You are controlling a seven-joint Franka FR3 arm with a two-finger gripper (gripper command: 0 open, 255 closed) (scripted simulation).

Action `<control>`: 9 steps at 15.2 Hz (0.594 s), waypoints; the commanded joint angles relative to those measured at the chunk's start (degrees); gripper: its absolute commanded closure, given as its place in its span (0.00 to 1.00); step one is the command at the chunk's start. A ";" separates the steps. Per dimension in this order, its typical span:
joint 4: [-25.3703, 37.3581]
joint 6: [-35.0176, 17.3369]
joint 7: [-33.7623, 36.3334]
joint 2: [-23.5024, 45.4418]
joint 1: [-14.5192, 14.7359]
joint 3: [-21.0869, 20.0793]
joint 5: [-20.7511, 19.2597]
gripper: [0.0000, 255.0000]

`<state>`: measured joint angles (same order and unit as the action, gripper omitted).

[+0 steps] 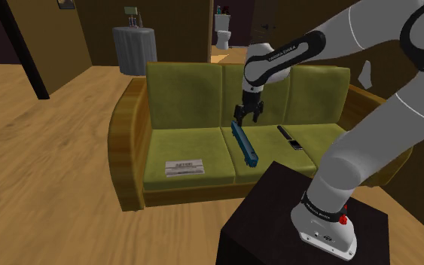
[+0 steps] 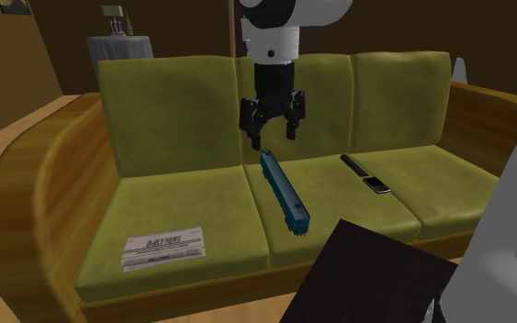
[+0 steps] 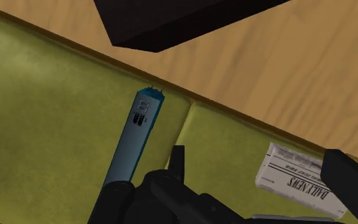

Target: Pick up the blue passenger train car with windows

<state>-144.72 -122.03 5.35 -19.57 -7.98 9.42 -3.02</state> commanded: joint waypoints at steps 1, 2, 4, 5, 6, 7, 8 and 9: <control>0.42 -3.59 -0.39 3.61 -0.69 1.10 0.03 0.00; 0.93 -5.26 -0.65 5.66 -0.98 1.65 0.20 0.00; 2.18 -8.45 -1.29 9.81 -1.53 2.72 0.76 0.00; 2.91 -9.96 -1.67 11.92 -1.80 3.23 1.16 0.00; 3.70 -11.41 -2.10 14.05 -2.07 3.72 1.65 0.00; 4.56 -12.80 -2.57 16.18 -2.35 4.17 2.22 0.00; 5.48 -14.13 -3.09 18.33 -2.65 4.59 2.89 0.00; 6.47 -15.38 -3.65 20.49 -2.97 4.96 3.63 0.00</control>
<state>-139.42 -136.27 2.40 -1.22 -10.55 13.87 -0.07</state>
